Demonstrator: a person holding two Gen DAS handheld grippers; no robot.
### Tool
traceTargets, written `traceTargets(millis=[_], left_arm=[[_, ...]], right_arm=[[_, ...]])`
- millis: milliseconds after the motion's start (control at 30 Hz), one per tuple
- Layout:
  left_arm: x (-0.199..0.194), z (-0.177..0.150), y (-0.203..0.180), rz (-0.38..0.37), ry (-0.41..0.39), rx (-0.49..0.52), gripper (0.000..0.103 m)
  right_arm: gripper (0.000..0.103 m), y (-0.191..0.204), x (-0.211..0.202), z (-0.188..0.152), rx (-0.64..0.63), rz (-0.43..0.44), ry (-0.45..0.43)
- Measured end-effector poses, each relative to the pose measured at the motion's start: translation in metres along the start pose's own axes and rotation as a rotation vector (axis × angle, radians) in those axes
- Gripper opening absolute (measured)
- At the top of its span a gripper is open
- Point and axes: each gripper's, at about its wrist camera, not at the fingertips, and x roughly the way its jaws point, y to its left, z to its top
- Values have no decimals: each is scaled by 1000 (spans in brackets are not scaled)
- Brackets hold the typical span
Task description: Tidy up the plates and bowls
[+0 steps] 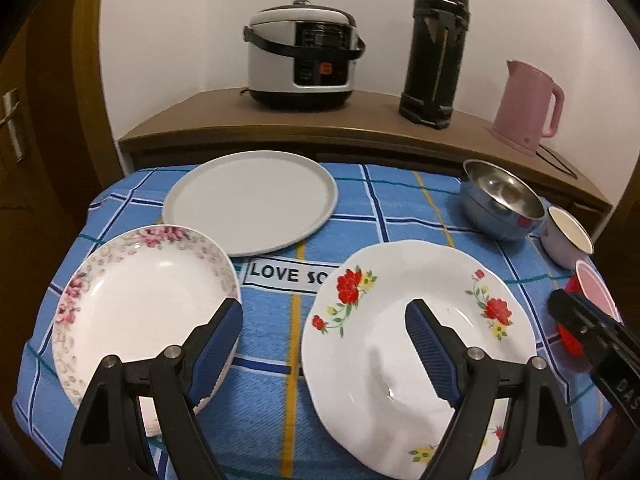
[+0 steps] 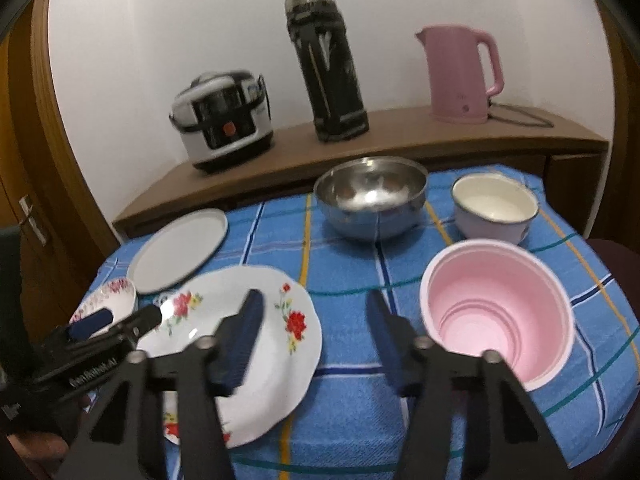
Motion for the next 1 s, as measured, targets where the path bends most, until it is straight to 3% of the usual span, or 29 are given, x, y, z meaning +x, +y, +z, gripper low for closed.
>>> traceTargets(millis=[67,233,267,333,500,633,800,900,1000], left_arm=[[3,-1,-4,-3,6,19,85],[8,-1,-6,-14,18,33,84],[10,-1,-7,-12,21,37,80],[14,-1,-7,-19,39,44,61],[25,-2,-7,-53,80,37,54],[24,0,-5,-51,71,32,54],[8,6,8,-25,27,30,54],[-8,10,32,16,-8,13,54],[-23,15,69,105,-42,-29,54]], right_arm=[[36,0,6,-2,-1,31,9],[35,2,15,-2,-40,33,5],[35,2,17,-3,-34,41,10],[36,1,19,-3,-22,49,24],[37,-1,26,-2,-22,54,44],[37,0,26,0,-25,51,44],[37,9,17,5,-43,62,5],[37,28,18,11,-52,133,17],[37,55,26,16,-81,230,45]])
